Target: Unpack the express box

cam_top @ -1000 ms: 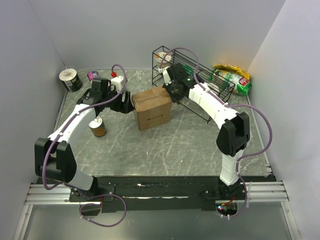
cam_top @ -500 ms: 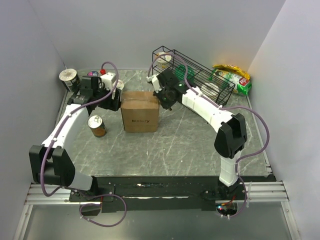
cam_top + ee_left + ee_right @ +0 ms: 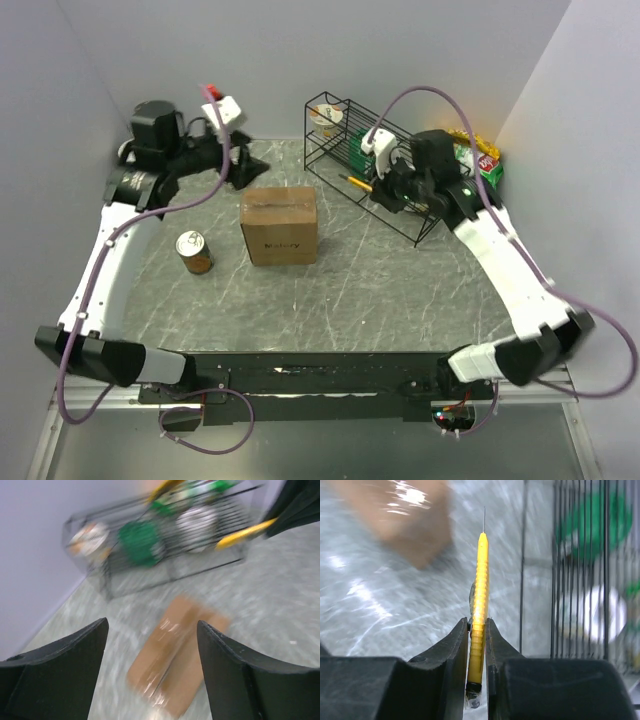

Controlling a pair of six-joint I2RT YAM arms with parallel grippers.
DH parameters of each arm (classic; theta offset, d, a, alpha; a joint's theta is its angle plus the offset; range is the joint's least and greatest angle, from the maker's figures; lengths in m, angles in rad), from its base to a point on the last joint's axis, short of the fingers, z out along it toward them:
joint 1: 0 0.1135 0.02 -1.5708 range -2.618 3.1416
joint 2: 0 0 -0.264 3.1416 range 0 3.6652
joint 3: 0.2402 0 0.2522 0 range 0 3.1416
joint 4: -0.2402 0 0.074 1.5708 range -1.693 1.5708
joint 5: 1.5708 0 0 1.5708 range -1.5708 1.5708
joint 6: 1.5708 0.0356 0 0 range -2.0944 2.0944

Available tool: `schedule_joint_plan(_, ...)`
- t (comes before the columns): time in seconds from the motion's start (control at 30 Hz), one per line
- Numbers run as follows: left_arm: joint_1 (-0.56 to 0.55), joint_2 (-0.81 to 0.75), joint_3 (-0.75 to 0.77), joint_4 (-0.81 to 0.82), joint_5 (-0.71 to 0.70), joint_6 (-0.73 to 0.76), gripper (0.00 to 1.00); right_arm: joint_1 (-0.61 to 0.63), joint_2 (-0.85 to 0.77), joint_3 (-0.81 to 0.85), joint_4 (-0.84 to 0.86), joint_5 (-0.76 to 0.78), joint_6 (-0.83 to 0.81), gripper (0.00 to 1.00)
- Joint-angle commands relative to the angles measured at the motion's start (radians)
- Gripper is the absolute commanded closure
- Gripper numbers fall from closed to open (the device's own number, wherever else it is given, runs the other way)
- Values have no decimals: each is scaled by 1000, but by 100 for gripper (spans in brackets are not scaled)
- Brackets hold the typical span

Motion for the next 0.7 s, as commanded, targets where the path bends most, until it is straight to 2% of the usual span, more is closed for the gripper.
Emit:
schedule_joint_plan(0.0,-162,82,124,-23,152,57,25,45,-78,-3,25,-166,-183,100)
schedule_joint_plan(0.13,-262,135,181,-100,181,133,28,73,-101,3,13,-166,-236,100)
schedule_joint_plan(0.27,-337,137,136,-92,145,149,34,109,-124,9,-25,-162,-295,100)
schedule_joint_plan(0.43,-386,140,109,-89,118,179,37,131,-134,8,-21,-181,-312,100)
schedule_joint_plan(0.67,-433,162,92,-103,52,242,46,137,-131,41,-29,-211,-306,100)
